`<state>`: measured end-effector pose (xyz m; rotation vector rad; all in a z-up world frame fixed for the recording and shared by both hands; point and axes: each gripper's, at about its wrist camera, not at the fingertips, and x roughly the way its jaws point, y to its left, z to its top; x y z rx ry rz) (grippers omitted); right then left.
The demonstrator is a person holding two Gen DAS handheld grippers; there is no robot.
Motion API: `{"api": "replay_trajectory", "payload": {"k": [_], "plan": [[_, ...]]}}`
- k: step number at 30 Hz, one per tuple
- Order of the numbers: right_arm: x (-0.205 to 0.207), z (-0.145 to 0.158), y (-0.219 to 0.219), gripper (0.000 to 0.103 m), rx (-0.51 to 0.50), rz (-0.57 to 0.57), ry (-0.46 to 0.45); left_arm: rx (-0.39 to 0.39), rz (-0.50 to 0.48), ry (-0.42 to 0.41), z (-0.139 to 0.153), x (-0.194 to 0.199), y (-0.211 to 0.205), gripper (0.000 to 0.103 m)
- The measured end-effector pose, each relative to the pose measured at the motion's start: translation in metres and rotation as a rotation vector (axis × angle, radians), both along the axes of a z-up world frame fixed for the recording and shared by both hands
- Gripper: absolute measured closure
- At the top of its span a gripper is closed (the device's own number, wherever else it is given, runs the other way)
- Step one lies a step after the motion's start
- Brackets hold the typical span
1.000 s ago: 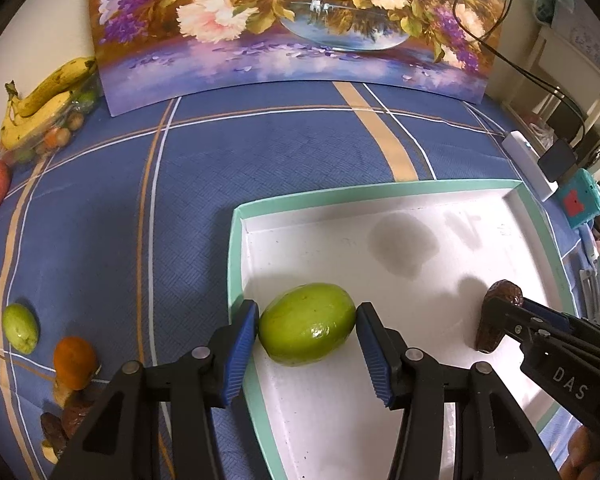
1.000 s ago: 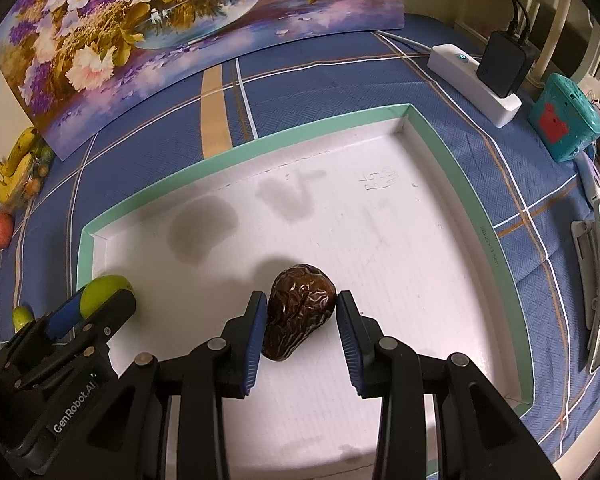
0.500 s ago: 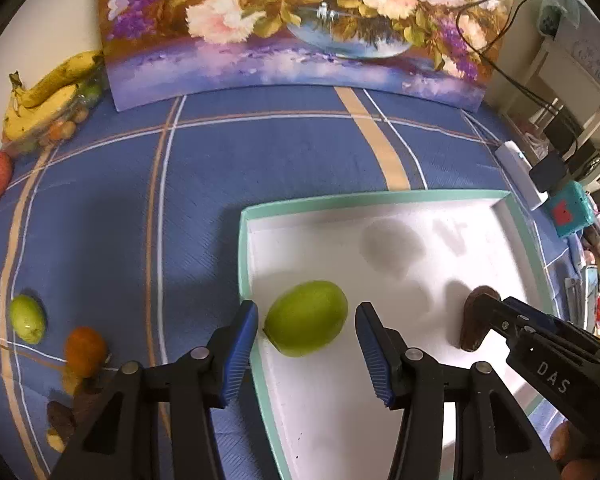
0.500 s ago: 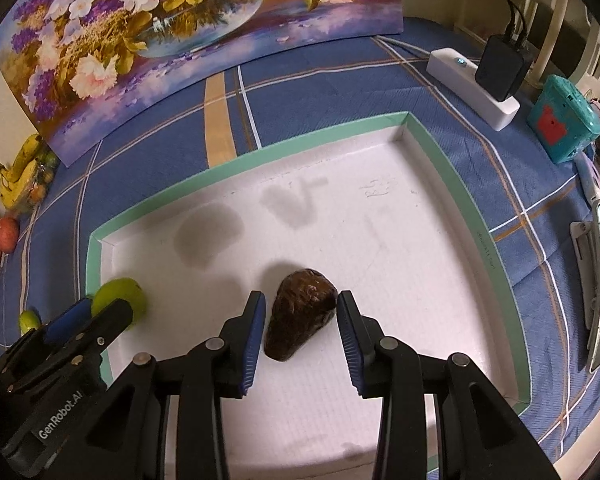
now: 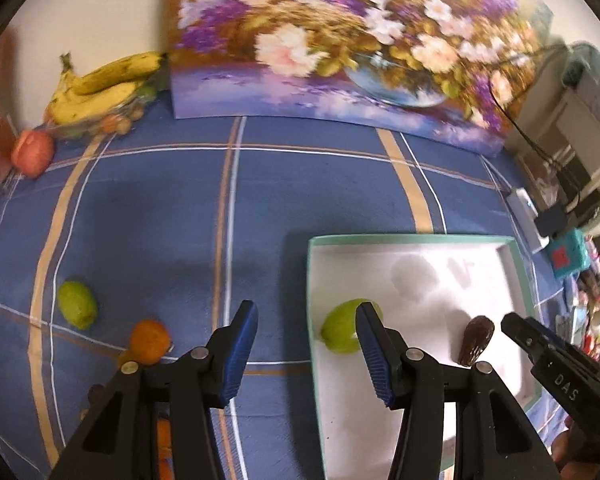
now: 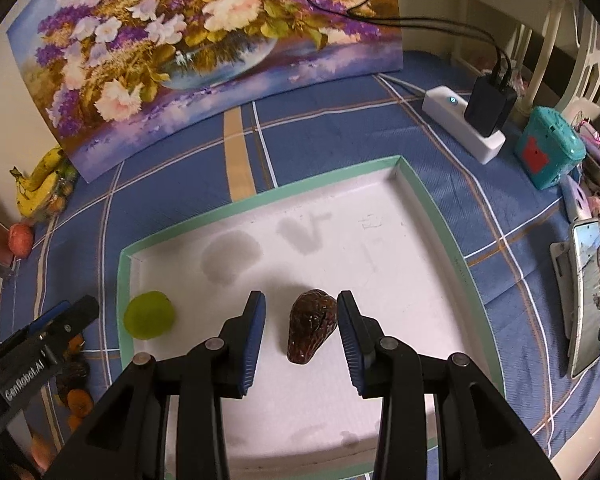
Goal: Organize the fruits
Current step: 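Lower and release the green fruit with the left tool while the right tool releases the date in the tray, then move both tools back over the fruit pile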
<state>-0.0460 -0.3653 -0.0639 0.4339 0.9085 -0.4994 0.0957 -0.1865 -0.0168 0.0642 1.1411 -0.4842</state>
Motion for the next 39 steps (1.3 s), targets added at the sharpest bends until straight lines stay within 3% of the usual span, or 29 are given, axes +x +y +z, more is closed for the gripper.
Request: {"api": "replay_trajectory", "payload": {"k": [3, 5, 6, 9, 11, 13, 15, 17, 21, 25, 35, 39], "plan": [[-0.002, 0.002, 0.004, 0.064, -0.007, 0.008, 0.001, -0.005, 0.036, 0.006, 0.001, 0.004, 0.013, 0.037], [-0.001, 0.000, 0.005, 0.049, -0.007, 0.014, 0.013, -0.002, 0.066, 0.007, 0.001, 0.008, 0.022, 0.028], [0.000, -0.002, 0.006, 0.047, -0.005, 0.015, 0.018, 0.007, 0.086, 0.006, 0.000, 0.010, 0.026, 0.023], [0.002, -0.008, 0.007, 0.044, 0.004, 0.019, 0.043, 0.050, 0.128, 0.012, -0.005, 0.016, 0.034, 0.023], [0.003, -0.010, 0.008, 0.036, 0.000, 0.023, 0.046, 0.070, 0.144, 0.019, -0.009, 0.017, 0.036, 0.022], [0.003, -0.010, 0.009, 0.034, -0.002, 0.031, 0.045, 0.087, 0.158, 0.023, -0.013, 0.018, 0.038, 0.016], [0.004, -0.011, 0.010, 0.031, -0.003, 0.038, 0.043, 0.097, 0.171, 0.017, -0.015, 0.018, 0.040, 0.002], [0.005, -0.011, 0.011, 0.025, -0.003, 0.041, 0.040, 0.102, 0.178, 0.006, -0.015, 0.018, 0.041, 0.002], [0.004, -0.011, 0.011, 0.025, -0.008, 0.044, 0.029, 0.119, 0.179, -0.011, -0.016, 0.016, 0.041, 0.000], [0.003, -0.010, 0.011, 0.009, -0.014, 0.040, 0.013, 0.120, 0.185, -0.022, -0.015, 0.016, 0.041, 0.000], [0.002, -0.002, 0.014, 0.009, -0.051, 0.060, -0.063, 0.078, 0.220, -0.075, -0.005, 0.012, 0.050, 0.000], [-0.001, 0.003, 0.020, 0.009, -0.086, 0.092, -0.148, 0.087, 0.246, -0.121, 0.002, 0.010, 0.056, 0.000]]}}
